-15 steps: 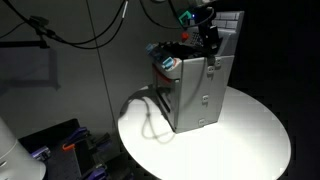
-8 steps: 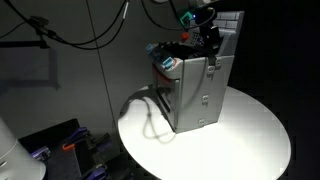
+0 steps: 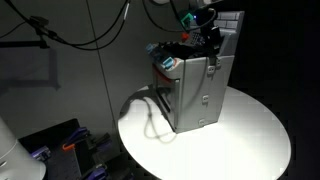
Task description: Press the bottom orange button on the microwave oven controlling panel of the stove
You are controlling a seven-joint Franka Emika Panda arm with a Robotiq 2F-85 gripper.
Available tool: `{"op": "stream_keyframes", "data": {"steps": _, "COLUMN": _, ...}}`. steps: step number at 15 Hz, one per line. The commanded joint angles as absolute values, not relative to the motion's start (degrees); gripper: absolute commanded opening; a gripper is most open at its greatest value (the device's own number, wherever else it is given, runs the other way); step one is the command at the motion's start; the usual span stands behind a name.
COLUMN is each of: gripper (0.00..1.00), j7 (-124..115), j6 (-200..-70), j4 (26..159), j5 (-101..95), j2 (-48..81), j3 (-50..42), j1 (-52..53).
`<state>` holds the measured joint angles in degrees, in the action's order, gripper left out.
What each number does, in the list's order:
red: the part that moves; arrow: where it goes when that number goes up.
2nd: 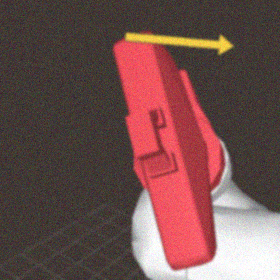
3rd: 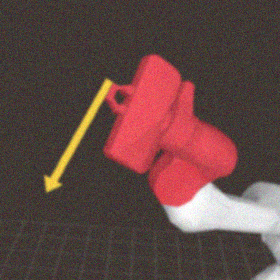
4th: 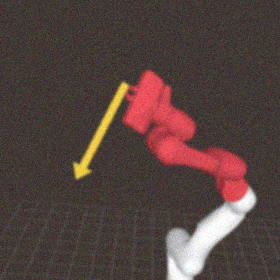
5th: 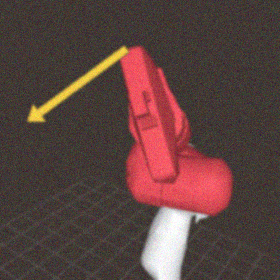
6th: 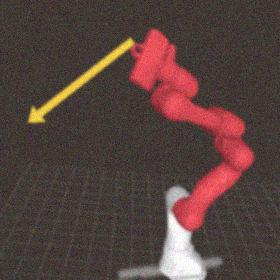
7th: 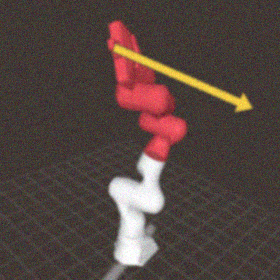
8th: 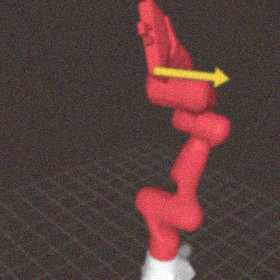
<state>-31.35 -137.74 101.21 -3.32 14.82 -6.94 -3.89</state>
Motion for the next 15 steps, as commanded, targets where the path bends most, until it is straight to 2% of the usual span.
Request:
{"op": "stream_keyframes", "data": {"steps": 1, "gripper": 1.00, "j7": -31.54, "j6": -139.28, "j4": 99.30, "j5": -3.33, "j2": 16.47, "j3": -7.95, "j1": -3.25}}
{"op": "stream_keyframes", "data": {"steps": 8, "gripper": 1.00, "j7": -31.07, "j6": -139.68, "j4": 99.68, "j5": -2.97, "j2": 16.22, "j3": -7.94, "j1": -3.22}}
{"op": "stream_keyframes", "data": {"steps": 15, "gripper": 1.00, "j7": -27.13, "j6": -130.45, "j4": 100.39, "j5": 0.98, "j2": 12.98, "j3": -6.51, "j1": -3.58}}
